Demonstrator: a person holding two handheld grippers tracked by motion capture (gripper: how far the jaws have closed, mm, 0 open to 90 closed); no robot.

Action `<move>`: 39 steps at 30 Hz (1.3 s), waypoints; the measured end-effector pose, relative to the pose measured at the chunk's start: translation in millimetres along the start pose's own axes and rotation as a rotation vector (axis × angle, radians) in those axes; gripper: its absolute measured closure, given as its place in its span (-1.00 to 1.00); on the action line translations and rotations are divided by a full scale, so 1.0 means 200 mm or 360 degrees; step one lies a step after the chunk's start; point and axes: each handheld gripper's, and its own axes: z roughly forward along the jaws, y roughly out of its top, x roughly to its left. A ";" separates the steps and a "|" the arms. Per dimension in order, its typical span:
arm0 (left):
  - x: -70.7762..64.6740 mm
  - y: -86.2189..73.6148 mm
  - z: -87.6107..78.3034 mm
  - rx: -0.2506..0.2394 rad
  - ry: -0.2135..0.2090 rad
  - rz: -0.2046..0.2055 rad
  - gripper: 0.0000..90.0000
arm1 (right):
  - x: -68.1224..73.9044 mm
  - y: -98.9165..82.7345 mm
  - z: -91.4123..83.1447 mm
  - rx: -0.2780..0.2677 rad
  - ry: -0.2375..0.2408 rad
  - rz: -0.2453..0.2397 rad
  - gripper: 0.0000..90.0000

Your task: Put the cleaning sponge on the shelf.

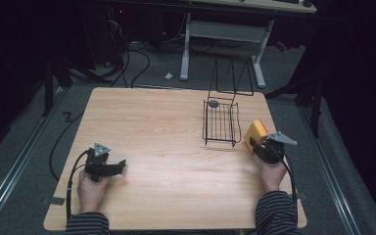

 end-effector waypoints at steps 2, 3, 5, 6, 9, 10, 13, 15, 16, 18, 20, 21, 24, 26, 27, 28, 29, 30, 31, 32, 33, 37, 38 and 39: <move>0.00 0.00 0.00 0.0000 0.0000 0.0000 -0.62 | 0.00 0.01 -0.02 -0.0009 0.0007 -0.0016 0.36; 0.00 0.00 0.00 0.0000 0.0000 0.0000 -0.62 | 0.00 0.01 -0.03 -0.0009 0.0010 -0.0010 0.36; 0.00 0.00 0.00 0.0000 0.0000 0.0000 -0.62 | 0.01 0.01 -0.05 -0.0020 0.0017 -0.0012 0.36; 0.00 0.00 0.00 0.0000 0.0000 0.0000 -0.62 | 0.01 0.01 -0.06 -0.0021 0.0018 -0.0016 0.36; 0.00 0.00 0.00 0.0000 0.0000 0.0000 -0.62 | 0.01 0.01 -0.09 -0.0034 0.0025 -0.0019 0.36; 0.00 0.00 0.00 0.0000 0.0000 0.0000 -0.62 | 0.00 0.01 -0.11 -0.0038 0.0028 -0.0025 0.36; 0.00 0.00 0.00 0.0000 0.0000 0.0000 -0.62 | 0.00 0.02 -0.13 -0.0046 0.0042 -0.0009 0.36; 0.00 0.00 0.00 0.0000 0.0000 0.0000 -0.62 | 0.00 0.02 -0.16 -0.0057 0.0047 -0.0017 0.36; 0.00 0.00 0.00 0.0001 0.0000 0.0000 -0.62 | 0.01 0.02 -0.18 -0.0063 0.0057 -0.0024 0.36; 0.00 0.00 0.00 0.0001 0.0000 0.0000 -0.62 | 0.01 0.02 -0.19 -0.0067 0.0059 -0.0031 0.36; 0.00 0.00 0.00 0.0000 0.0000 0.0000 -0.62 | 0.02 0.01 -0.23 -0.0076 0.0075 -0.0038 0.36; 0.00 0.00 0.00 0.0000 0.0000 0.0000 -0.62 | 0.02 0.01 -0.23 -0.0076 0.0075 -0.0038 0.36; 0.00 0.00 0.00 0.0001 0.0000 0.0000 -0.62 | 0.05 0.01 -0.26 -0.0076 0.0089 -0.0063 0.36; 0.00 0.00 0.00 0.0000 0.0000 0.0000 -0.62 | 0.07 0.01 -0.29 -0.0088 0.0107 -0.0074 0.36; 0.00 0.00 0.00 0.0000 0.0000 0.0000 -0.62 | 0.09 0.01 -0.30 -0.0094 0.0122 -0.0074 0.36; 0.00 0.00 0.00 0.0001 0.0000 0.0000 -0.62 | 0.09 0.00 -0.31 -0.0097 0.0131 -0.0085 0.36; 0.00 0.00 0.00 0.0000 0.0000 0.0000 -0.62 | 0.10 0.00 -0.31 -0.0099 0.0140 -0.0089 0.36; 0.00 0.00 0.00 0.0000 0.0000 0.0000 -0.62 | 0.10 0.00 -0.31 -0.0099 0.0140 -0.0089 0.36; 0.00 0.00 0.00 0.0000 0.0000 0.0000 -0.62 | 0.11 0.00 -0.32 -0.0097 0.0149 -0.0087 0.36; 0.00 0.00 0.00 0.0000 0.0000 0.0000 -0.62 | 0.12 0.00 -0.32 -0.0103 0.0156 -0.0100 0.36; 0.00 0.00 0.00 0.0001 0.0000 0.0000 -0.62 | 0.12 0.00 -0.32 -0.0103 0.0164 -0.0102 0.36; 0.00 0.00 0.00 0.0000 0.0000 0.0000 -0.62 | 0.16 0.00 -0.34 -0.0099 0.0195 -0.0115 0.36; 0.00 0.00 0.00 0.0000 0.0000 0.0000 -0.62 | 0.16 0.00 -0.34 -0.0099 0.0195 -0.0115 0.36; 0.00 0.00 0.00 0.0000 0.0000 0.0000 -0.62 | 0.17 0.00 -0.34 -0.0100 0.0201 -0.0119 0.36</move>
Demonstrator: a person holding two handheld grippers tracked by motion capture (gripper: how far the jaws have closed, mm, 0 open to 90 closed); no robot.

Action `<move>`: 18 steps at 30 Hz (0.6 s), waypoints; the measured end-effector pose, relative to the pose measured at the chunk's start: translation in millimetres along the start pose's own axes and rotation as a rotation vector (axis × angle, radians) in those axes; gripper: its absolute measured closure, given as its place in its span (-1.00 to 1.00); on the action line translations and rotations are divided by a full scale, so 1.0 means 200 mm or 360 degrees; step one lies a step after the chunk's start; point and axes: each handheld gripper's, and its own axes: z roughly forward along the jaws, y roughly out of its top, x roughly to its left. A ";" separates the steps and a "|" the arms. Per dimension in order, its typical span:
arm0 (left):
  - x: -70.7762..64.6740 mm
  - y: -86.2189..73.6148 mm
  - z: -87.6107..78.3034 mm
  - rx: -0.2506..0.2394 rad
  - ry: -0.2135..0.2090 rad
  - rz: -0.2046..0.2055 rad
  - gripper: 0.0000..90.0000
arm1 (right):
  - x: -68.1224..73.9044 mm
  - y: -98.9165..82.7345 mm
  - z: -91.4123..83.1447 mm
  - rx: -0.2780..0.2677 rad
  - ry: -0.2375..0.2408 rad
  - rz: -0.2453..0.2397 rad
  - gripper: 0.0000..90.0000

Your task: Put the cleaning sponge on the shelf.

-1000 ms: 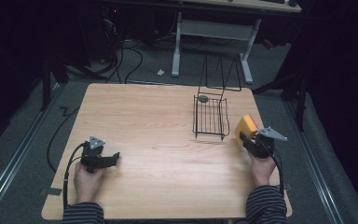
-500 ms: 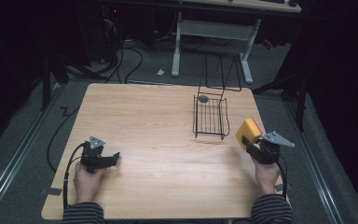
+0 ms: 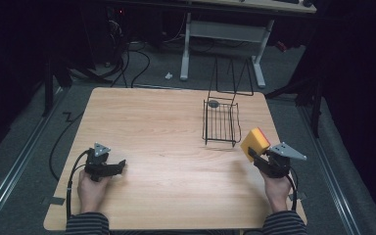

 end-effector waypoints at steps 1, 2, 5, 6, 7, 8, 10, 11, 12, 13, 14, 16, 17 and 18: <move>0.00 0.00 0.00 0.0000 0.0000 0.0000 -0.62 | 0.01 0.00 0.00 -0.0002 0.0007 -0.0004 0.36; 0.00 0.00 0.00 0.0000 0.0000 0.0001 -0.62 | 0.01 0.01 -0.01 -0.0005 0.0014 -0.0008 0.36; 0.00 0.00 0.00 0.0000 0.0000 0.0000 -0.62 | 0.03 0.03 -0.01 -0.0006 0.0036 -0.0013 0.36; 0.00 0.00 0.00 0.0000 0.0000 0.0000 -0.62 | 0.04 0.03 -0.01 -0.0006 0.0044 -0.0024 0.36; 0.00 0.00 0.00 0.0000 0.0000 0.0001 -0.62 | 0.04 0.04 -0.01 -0.0009 0.0048 -0.0030 0.36; 0.00 0.00 0.00 0.0000 0.0000 0.0000 -0.62 | 0.05 0.04 -0.01 -0.0010 0.0055 -0.0034 0.36; 0.00 0.00 0.00 0.0000 0.0000 0.0000 -0.62 | 0.06 0.05 -0.01 -0.0009 0.0067 -0.0041 0.36; 0.00 0.00 0.00 0.0000 0.0000 0.0000 -0.62 | 0.07 0.06 -0.01 -0.0011 0.0074 -0.0045 0.36; 0.00 0.00 0.00 0.0000 0.0000 0.0001 -0.62 | 0.07 0.06 -0.01 -0.0006 0.0078 -0.0048 0.36; 0.00 0.00 0.00 0.0000 0.0000 0.0000 -0.62 | 0.08 0.07 -0.01 -0.0008 0.0084 -0.0050 0.36; 0.00 0.00 0.00 0.0000 0.0000 0.0000 -0.62 | 0.08 0.07 -0.01 -0.0014 0.0091 -0.0050 0.36; 0.00 0.00 0.00 0.0003 -0.0002 0.0001 -0.62 | 0.09 0.08 -0.01 -0.0017 0.0100 -0.0058 0.36; 0.00 0.00 0.00 0.0000 0.0000 0.0000 -0.62 | 0.10 0.09 0.00 -0.0021 0.0108 -0.0059 0.36; 0.00 0.00 0.00 0.0000 0.0000 0.0000 -0.62 | 0.10 0.10 0.00 -0.0026 0.0113 -0.0064 0.36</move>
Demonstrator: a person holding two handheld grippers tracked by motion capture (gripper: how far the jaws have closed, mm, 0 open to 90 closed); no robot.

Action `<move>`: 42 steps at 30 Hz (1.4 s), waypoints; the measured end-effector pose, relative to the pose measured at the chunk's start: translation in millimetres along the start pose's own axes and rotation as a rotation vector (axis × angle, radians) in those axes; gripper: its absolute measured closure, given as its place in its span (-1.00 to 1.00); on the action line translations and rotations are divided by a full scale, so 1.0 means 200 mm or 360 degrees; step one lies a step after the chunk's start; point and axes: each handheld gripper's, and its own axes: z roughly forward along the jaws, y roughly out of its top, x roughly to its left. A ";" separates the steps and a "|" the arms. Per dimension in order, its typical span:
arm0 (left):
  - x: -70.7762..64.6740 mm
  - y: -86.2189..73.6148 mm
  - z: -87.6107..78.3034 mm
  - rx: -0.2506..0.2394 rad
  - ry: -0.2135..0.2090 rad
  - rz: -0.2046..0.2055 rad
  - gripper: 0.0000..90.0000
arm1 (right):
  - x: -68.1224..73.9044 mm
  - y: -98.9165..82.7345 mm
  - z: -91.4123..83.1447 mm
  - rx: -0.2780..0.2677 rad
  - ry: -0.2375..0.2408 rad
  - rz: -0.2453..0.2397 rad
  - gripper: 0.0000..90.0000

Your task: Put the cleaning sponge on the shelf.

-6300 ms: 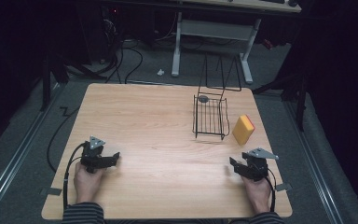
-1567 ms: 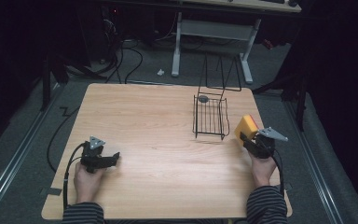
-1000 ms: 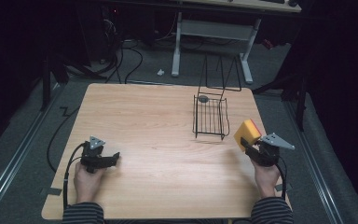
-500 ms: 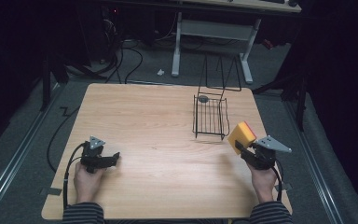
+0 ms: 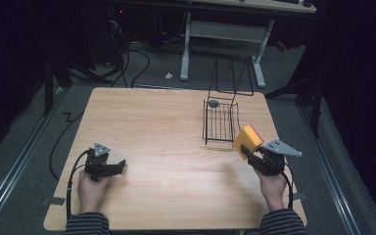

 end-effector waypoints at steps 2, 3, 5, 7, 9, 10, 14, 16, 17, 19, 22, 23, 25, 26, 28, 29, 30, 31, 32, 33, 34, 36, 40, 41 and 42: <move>0.00 0.00 0.00 0.0000 0.0000 0.0000 -0.62 | 0.01 0.01 0.00 -0.0003 0.0012 -0.0003 0.36; 0.00 0.00 0.00 0.0000 0.0000 0.0000 -0.62 | 0.01 0.02 0.01 -0.0008 0.0020 -0.0006 0.36; 0.00 0.00 0.00 0.0000 0.0000 0.0000 -0.62 | 0.01 0.04 0.01 -0.0009 0.0034 -0.0008 0.36; 0.00 0.00 0.00 0.0000 0.0000 0.0000 -0.62 | 0.02 0.06 0.02 -0.0006 0.0049 -0.0019 0.36; 0.00 0.00 0.00 0.0000 0.0000 0.0000 -0.62 | 0.03 0.07 0.03 0.0002 0.0057 -0.0021 0.36; 0.00 0.00 0.00 0.0000 0.0000 0.0000 -0.62 | 0.03 0.07 0.03 0.0002 0.0057 -0.0021 0.36; 0.00 0.00 0.00 0.0003 -0.0002 0.0001 -0.62 | 0.04 0.11 0.06 0.0011 0.0074 -0.0037 0.36; 0.00 0.00 0.00 0.0000 0.0000 0.0000 -0.62 | 0.04 0.11 0.06 0.0009 0.0077 -0.0041 0.36; 0.00 0.00 0.00 0.0000 0.0000 0.0000 -0.62 | 0.04 0.12 0.07 0.0010 0.0082 -0.0039 0.36; 0.00 0.00 0.00 0.0000 0.0000 0.0000 -0.62 | 0.04 0.13 0.09 0.0010 0.0085 -0.0049 0.36; 0.00 0.00 0.00 0.0000 0.0000 0.0000 -0.62 | 0.05 0.15 0.11 0.0012 0.0091 -0.0059 0.36; 0.00 0.00 0.00 0.0000 -0.0001 -0.0001 -0.62 | 0.06 0.16 0.12 0.0016 0.0091 -0.0062 0.36; 0.00 0.00 0.00 0.0000 -0.0001 0.0000 -0.62 | 0.06 0.17 0.13 0.0015 0.0101 -0.0066 0.36; 0.00 0.00 0.00 0.0000 -0.0001 0.0000 -0.62 | 0.06 0.18 0.14 0.0017 0.0103 -0.0064 0.36; 0.00 0.00 0.00 0.0000 -0.0001 0.0000 -0.62 | 0.06 0.19 0.16 0.0022 0.0108 -0.0074 0.36; 0.00 0.00 0.00 0.0000 0.0000 -0.0001 -0.62 | 0.07 0.20 0.17 0.0027 0.0108 -0.0077 0.36; 0.00 0.00 0.00 0.0000 -0.0001 0.0001 -0.62 | 0.07 0.20 0.18 0.0031 0.0107 -0.0081 0.36; 0.00 0.00 0.00 0.0000 0.0000 0.0000 -0.62 | 0.07 0.21 0.19 0.0027 0.0110 -0.0074 0.36; 0.00 0.00 0.00 0.0000 0.0000 0.0000 -0.62 | 0.06 0.21 0.20 0.0031 0.0117 -0.0065 0.36; 0.00 0.00 0.00 0.0000 -0.0001 -0.0001 -0.62 | 0.06 0.22 0.20 0.0034 0.0114 -0.0060 0.36; 0.00 0.00 0.00 0.0000 -0.0001 0.0000 -0.62 | 0.06 0.22 0.21 0.0032 0.0114 -0.0058 0.36; 0.00 0.00 0.00 0.0000 0.0000 0.0000 -0.62 | 0.06 0.23 0.23 0.0041 0.0103 -0.0058 0.36; 0.00 0.00 0.00 0.0000 0.0000 0.0000 -0.62 | 0.04 0.25 0.26 0.0050 0.0102 -0.0046 0.37; 0.00 0.00 0.00 0.0000 -0.0001 0.0000 -0.62 | 0.04 0.25 0.26 0.0050 0.0102 -0.0046 0.37; 0.00 0.00 0.00 -0.0001 0.0000 0.0000 -0.62 | 0.04 0.25 0.27 0.0049 0.0101 -0.0038 0.37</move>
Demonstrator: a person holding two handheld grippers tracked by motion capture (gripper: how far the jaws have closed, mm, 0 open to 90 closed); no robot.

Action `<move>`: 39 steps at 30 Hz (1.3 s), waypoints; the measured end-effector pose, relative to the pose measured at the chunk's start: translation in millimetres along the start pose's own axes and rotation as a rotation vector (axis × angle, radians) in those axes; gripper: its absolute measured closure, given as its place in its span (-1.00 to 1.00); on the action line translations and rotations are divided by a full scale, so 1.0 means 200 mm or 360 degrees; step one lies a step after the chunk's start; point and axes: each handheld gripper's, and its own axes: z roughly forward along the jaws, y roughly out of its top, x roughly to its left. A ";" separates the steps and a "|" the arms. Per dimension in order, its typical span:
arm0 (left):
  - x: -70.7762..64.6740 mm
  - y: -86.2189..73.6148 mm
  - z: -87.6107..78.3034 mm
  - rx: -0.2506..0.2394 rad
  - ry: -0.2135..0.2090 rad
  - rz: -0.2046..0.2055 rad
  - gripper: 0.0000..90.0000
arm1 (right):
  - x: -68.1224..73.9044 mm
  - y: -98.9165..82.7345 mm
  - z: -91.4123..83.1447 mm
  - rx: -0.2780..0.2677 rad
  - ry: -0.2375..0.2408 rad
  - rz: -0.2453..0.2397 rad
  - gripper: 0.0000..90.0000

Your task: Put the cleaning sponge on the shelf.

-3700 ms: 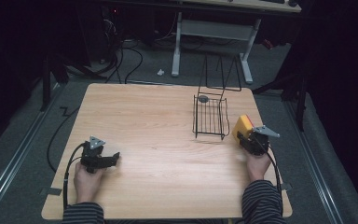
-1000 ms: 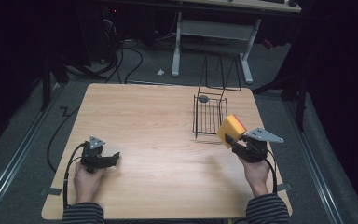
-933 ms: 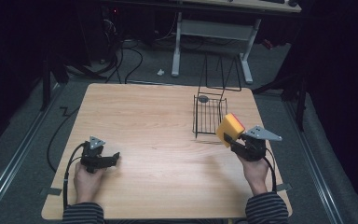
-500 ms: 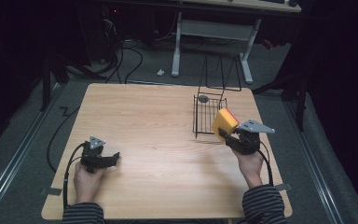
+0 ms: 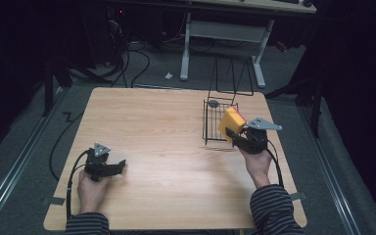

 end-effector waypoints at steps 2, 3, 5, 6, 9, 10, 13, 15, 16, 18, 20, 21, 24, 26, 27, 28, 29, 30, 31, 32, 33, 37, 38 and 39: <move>0.00 0.00 0.00 0.0000 0.0000 0.0000 -0.62 | -0.02 0.00 0.03 0.0005 -0.0018 0.0008 0.37; 0.00 0.00 0.00 0.0000 0.0000 0.0000 -0.62 | -0.02 0.00 0.03 0.0005 -0.0018 0.0008 0.37; 0.00 0.00 0.00 0.0001 -0.0001 0.0000 -0.62 | -0.03 -0.01 0.05 0.0021 -0.0030 0.0018 0.37; 0.00 0.00 0.00 0.0001 0.0000 0.0000 -0.62 | -0.03 -0.01 0.05 0.0024 -0.0036 0.0016 0.37; 0.00 0.00 0.00 0.0000 0.0000 0.0001 -0.62 | -0.05 -0.02 0.08 0.0024 -0.0054 0.0034 0.36; 0.00 0.00 0.00 0.0001 -0.0001 0.0000 -0.62 | -0.05 -0.02 0.08 0.0021 -0.0058 0.0050 0.36; 0.00 0.00 0.00 0.0000 0.0000 0.0000 -0.62 | -0.07 -0.02 0.10 0.0013 -0.0067 0.0071 0.37; 0.00 0.00 0.00 0.0000 0.0000 0.0000 -0.62 | -0.08 -0.03 0.11 0.0014 -0.0077 0.0081 0.36; 0.00 0.00 0.00 0.0000 0.0000 0.0001 -0.62 | -0.08 -0.03 0.11 0.0019 -0.0082 0.0094 0.36; 0.00 0.00 0.00 0.0000 -0.0001 0.0000 -0.62 | -0.09 -0.03 0.12 0.0018 -0.0089 0.0099 0.36; 0.00 0.00 0.00 0.0004 -0.0002 0.0001 -0.62 | -0.09 -0.03 0.13 0.0024 -0.0095 0.0101 0.36; 0.00 0.00 0.00 0.0000 0.0000 0.0000 -0.62 | -0.09 -0.03 0.14 0.0026 -0.0102 0.0105 0.37; 0.00 0.00 0.00 0.0001 -0.0001 0.0001 -0.62 | -0.09 -0.02 0.16 0.0056 -0.0115 0.0075 0.36; 0.00 0.00 0.00 0.0004 -0.0004 0.0002 -0.62 | -0.08 -0.01 0.17 0.0058 -0.0118 0.0058 0.36; 0.00 0.00 0.00 0.0005 -0.0004 0.0003 -0.62 | -0.08 0.00 0.18 0.0070 -0.0122 0.0055 0.36; 0.00 0.00 0.00 0.0005 -0.0004 0.0003 -0.62 | -0.08 0.00 0.19 0.0065 -0.0119 0.0064 0.36; 0.00 0.00 0.00 0.0005 -0.0005 0.0003 -0.62 | -0.09 0.00 0.19 0.0062 -0.0114 0.0080 0.36; 0.00 0.00 0.00 0.0004 -0.0004 0.0003 -0.62 | -0.09 0.00 0.20 0.0066 -0.0117 0.0092 0.36; 0.00 0.00 0.00 0.0005 -0.0006 0.0003 -0.62 | -0.10 0.00 0.21 0.0070 -0.0120 0.0102 0.36; 0.00 0.00 0.00 0.0005 -0.0005 0.0003 -0.62 | -0.10 -0.01 0.22 0.0079 -0.0124 0.0112 0.36; 0.00 0.00 0.00 0.0004 -0.0005 0.0002 -0.62 | -0.11 -0.02 0.23 0.0090 -0.0129 0.0114 0.36; 0.00 0.00 0.00 0.0005 -0.0006 0.0003 -0.62 | -0.13 -0.03 0.27 0.0109 -0.0143 0.0121 0.36; 0.00 0.00 0.00 0.0004 -0.0005 0.0003 -0.62 | -0.12 -0.03 0.28 0.0110 -0.0145 0.0129 0.36; 0.00 0.00 0.00 0.0005 -0.0006 0.0003 -0.62 | -0.13 -0.03 0.28 0.0104 -0.0146 0.0122 0.36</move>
